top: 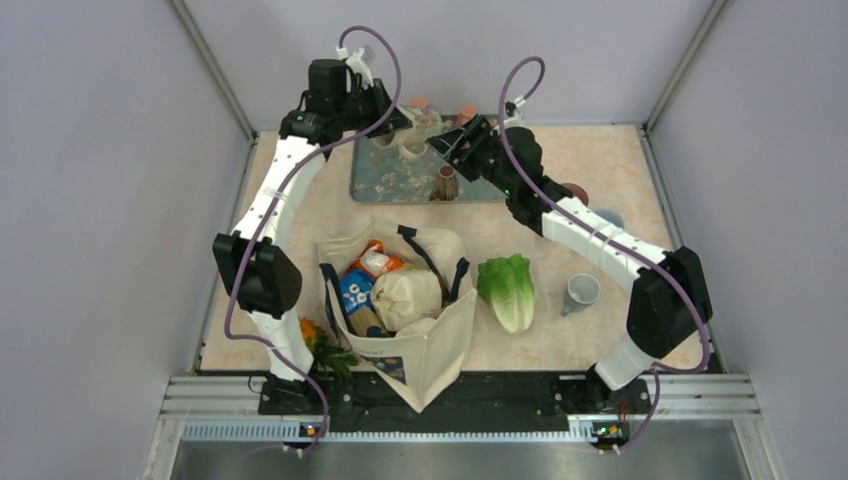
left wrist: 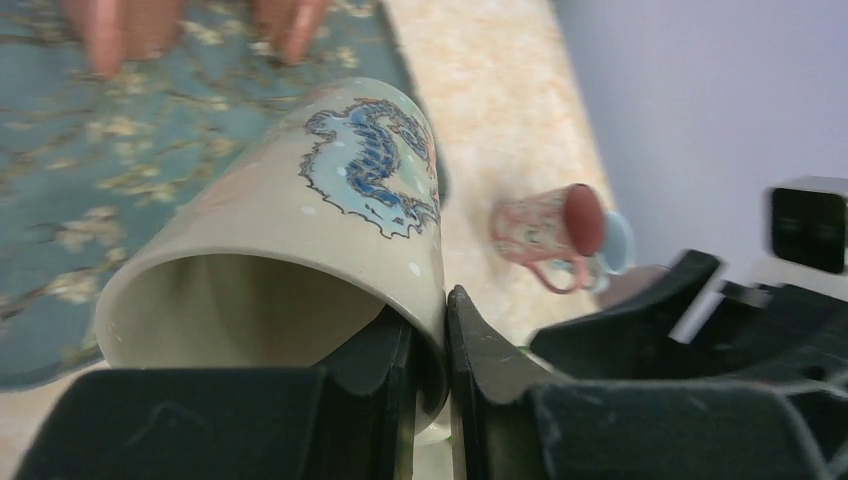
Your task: Turn the mug right side up
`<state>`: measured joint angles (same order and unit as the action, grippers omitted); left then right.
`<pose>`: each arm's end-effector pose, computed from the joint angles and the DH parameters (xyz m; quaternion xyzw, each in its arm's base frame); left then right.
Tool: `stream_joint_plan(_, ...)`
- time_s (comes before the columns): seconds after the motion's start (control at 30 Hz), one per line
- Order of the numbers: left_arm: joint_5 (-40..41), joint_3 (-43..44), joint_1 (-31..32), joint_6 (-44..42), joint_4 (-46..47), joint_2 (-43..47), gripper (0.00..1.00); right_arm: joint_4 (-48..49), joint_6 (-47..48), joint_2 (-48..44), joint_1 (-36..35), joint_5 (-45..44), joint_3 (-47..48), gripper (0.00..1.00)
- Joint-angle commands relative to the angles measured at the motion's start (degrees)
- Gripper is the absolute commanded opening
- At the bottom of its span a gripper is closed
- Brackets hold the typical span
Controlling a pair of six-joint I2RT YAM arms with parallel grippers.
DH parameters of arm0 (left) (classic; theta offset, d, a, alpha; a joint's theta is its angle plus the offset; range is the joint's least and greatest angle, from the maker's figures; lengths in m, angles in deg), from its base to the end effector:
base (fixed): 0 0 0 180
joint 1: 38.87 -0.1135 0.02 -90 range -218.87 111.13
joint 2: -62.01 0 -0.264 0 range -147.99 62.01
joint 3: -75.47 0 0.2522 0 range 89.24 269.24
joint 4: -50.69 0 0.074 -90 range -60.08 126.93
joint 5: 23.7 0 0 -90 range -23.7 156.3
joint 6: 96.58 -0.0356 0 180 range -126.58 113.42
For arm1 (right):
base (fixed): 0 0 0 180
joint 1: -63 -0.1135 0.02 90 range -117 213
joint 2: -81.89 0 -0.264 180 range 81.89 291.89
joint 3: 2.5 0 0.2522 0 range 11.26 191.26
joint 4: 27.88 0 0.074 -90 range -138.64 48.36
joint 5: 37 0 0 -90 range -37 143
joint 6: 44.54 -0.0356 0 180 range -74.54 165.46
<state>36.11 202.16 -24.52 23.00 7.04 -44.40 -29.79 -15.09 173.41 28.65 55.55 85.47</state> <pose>0.4096 -0.1233 0.4126 0.0349 0.8187 -0.4002 0.4104 0.3193 0.2201 0.3514 0.1531 0.7239 0.5065 0.4426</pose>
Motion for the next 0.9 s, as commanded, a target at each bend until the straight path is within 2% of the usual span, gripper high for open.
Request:
stream_joint_plan(0.0, 7.63, 1.56, -1.33, -11.19, 2.72, 2.52, 0.00, -0.86, 4.09, -1.73, -0.24, -0.69, 1.03, 0.63)
stream_joint_plan(0.2, 18.85, 1.65, -4.12, -33.38, -6.39, 4.58, 0.00, -9.89, 14.97, -4.27, -0.22, -5.13, 4.22, 0.63)
stream_joint_plan(0.37, 23.42, -3.73, -10.58, -45.02, -12.04, 7.13, 0.00, -22.11, 29.30, -4.00, -0.11, -9.87, 9.35, 0.66)
stream_joint_plan(0.53, 23.73, -7.89, -18.29, -50.31, -19.43, 7.77, 0.00, -30.73, 38.17, -1.38, -0.03, -12.99, 12.62, 0.71)
stream_joint_plan(0.7, 27.53, -15.78, -20.55, -54.95, -21.23, 11.23, 0.00, -32.67, 39.79, 0.11, 0.65, -12.96, 12.52, 0.73)
stream_joint_plan(0.87, 28.76, -19.93, -22.63, -57.67, -25.37, 13.03, 0.00, -34.67, 41.70, 3.53, 1.10, -13.00, 14.75, 0.74)
